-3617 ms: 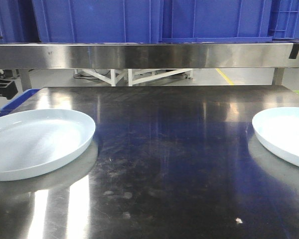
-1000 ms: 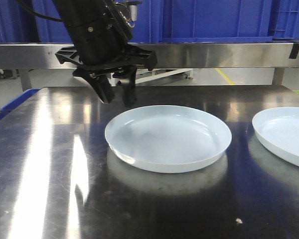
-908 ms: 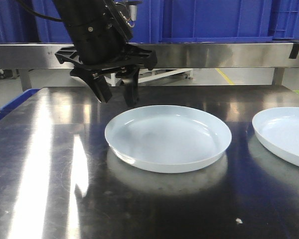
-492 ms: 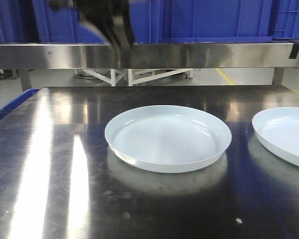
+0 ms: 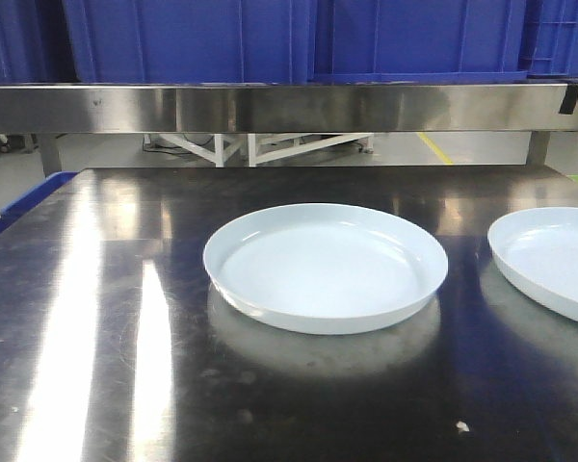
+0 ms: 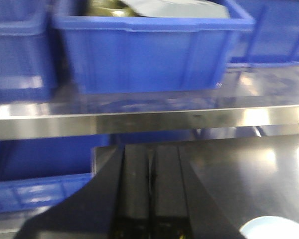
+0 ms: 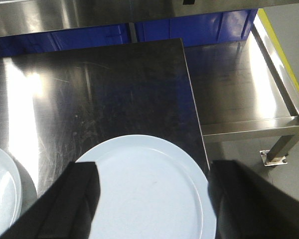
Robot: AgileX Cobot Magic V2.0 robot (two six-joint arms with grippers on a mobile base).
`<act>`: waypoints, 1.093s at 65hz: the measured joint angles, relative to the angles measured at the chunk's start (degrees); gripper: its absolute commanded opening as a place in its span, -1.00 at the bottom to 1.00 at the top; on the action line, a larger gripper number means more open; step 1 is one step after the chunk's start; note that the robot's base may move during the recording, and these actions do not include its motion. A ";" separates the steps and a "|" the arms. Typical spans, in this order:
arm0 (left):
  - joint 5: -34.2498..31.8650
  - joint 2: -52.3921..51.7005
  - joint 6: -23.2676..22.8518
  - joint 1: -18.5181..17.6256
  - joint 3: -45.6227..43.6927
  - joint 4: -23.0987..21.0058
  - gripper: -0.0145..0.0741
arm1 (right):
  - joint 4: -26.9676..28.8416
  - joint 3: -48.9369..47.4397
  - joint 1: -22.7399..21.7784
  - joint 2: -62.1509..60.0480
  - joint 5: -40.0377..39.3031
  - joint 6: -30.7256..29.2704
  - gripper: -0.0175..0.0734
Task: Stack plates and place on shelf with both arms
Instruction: 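Open the left gripper and withdraw it upward from the plate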
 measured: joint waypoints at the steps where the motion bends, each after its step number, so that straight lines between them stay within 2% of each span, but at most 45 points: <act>1: -0.16 -0.90 0.00 0.38 0.97 0.00 -0.48 | 0.00 0.00 0.00 0.00 0.00 0.00 0.63; 17: -3.81 -18.68 -0.22 4.58 22.34 0.14 -0.48 | 0.00 0.00 0.00 0.00 0.11 0.00 0.63; 33: -5.84 -33.59 -0.35 5.68 37.09 0.28 -0.48 | 0.00 0.00 0.00 0.00 0.30 0.00 0.63; 49: -5.94 -39.96 -0.39 5.68 44.67 0.63 -0.48 | 0.00 0.00 0.00 0.00 0.80 0.00 0.63; 71: -5.94 -40.07 -0.52 5.68 45.99 1.11 -0.48 | 0.00 0.00 0.00 0.00 1.20 0.00 0.61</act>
